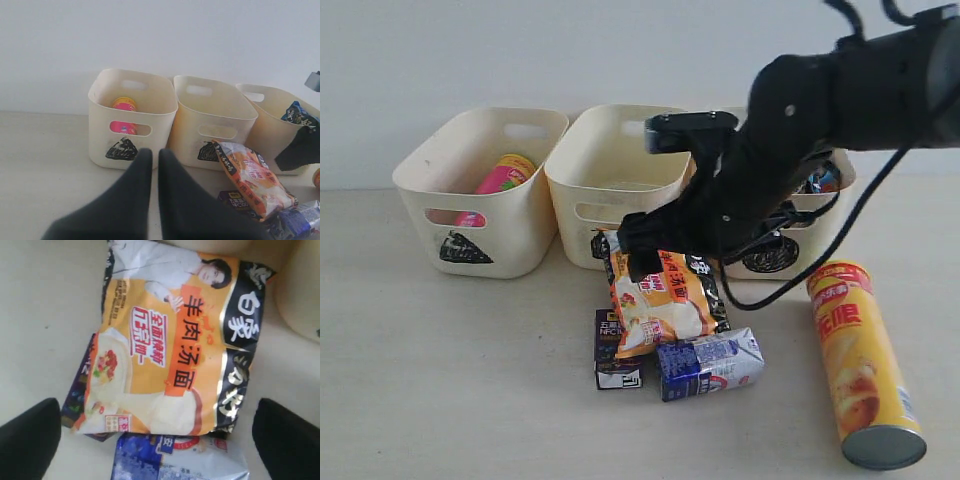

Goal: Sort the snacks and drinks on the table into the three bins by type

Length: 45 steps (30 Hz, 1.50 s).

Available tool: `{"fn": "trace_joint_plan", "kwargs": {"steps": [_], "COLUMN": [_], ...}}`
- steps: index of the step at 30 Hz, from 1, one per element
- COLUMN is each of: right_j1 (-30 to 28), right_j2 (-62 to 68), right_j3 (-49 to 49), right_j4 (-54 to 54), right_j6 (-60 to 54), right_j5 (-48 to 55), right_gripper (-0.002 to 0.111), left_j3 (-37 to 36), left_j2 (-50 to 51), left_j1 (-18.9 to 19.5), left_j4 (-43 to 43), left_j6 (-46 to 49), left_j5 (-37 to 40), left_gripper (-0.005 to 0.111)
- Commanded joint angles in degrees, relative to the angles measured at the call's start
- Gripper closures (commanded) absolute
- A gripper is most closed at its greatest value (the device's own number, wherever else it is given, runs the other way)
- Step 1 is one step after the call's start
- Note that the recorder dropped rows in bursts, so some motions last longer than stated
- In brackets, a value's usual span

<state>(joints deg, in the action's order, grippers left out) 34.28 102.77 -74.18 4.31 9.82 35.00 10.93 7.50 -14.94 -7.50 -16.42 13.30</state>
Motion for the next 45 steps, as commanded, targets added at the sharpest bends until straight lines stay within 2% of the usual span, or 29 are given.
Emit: {"fn": "trace_joint_plan", "kwargs": {"steps": [1, 5, 12, 23, 25, 29, 34, 36, 45], "right_j1": [5.46, 7.76, 7.95, 7.95, 7.95, 7.95, 7.95, 7.95, 7.95], "right_j2": [3.40, 8.04, 15.33, 19.96, 19.96, 19.96, 19.45, 18.76, 12.43], "right_j3": [-3.54, -7.74, -13.05, -13.33, -13.33, -13.33, -13.33, -13.33, -13.33], "right_j4": [-20.12, -20.71, -23.18, -30.98, -31.33, -31.22, -30.47, -30.20, -28.26], "right_j6": [17.95, 19.71, 21.70, 30.17, 30.17, 30.17, 30.06, 29.96, 27.70], "right_j5": [-0.02, 0.33, 3.88, 3.57, 3.57, 4.57, 6.73, 7.22, 8.13], "right_gripper": [0.014, 0.014, 0.014, 0.014, 0.017, 0.041, 0.086, 0.107, 0.108], "left_j3": [-0.11, -0.11, -0.11, -0.11, -0.11, -0.11, -0.11, -0.11, -0.11], "left_j2": [0.27, 0.27, 0.27, 0.27, 0.27, 0.27, 0.27, 0.27, 0.27], "left_j1": [0.03, 0.03, 0.03, 0.03, 0.03, 0.03, 0.03, 0.03, 0.03], "left_j4": [0.68, 0.68, 0.68, 0.68, 0.68, 0.68, 0.68, 0.68, 0.68], "left_j6": [0.21, 0.21, 0.21, 0.21, 0.21, 0.21, 0.21, 0.21, 0.21], "left_j5": [0.01, 0.01, 0.01, 0.01, 0.01, 0.01, 0.01, 0.01, 0.01], "left_gripper": [0.102, 0.102, 0.102, 0.102, 0.102, 0.102, 0.102, 0.102, 0.102]}}
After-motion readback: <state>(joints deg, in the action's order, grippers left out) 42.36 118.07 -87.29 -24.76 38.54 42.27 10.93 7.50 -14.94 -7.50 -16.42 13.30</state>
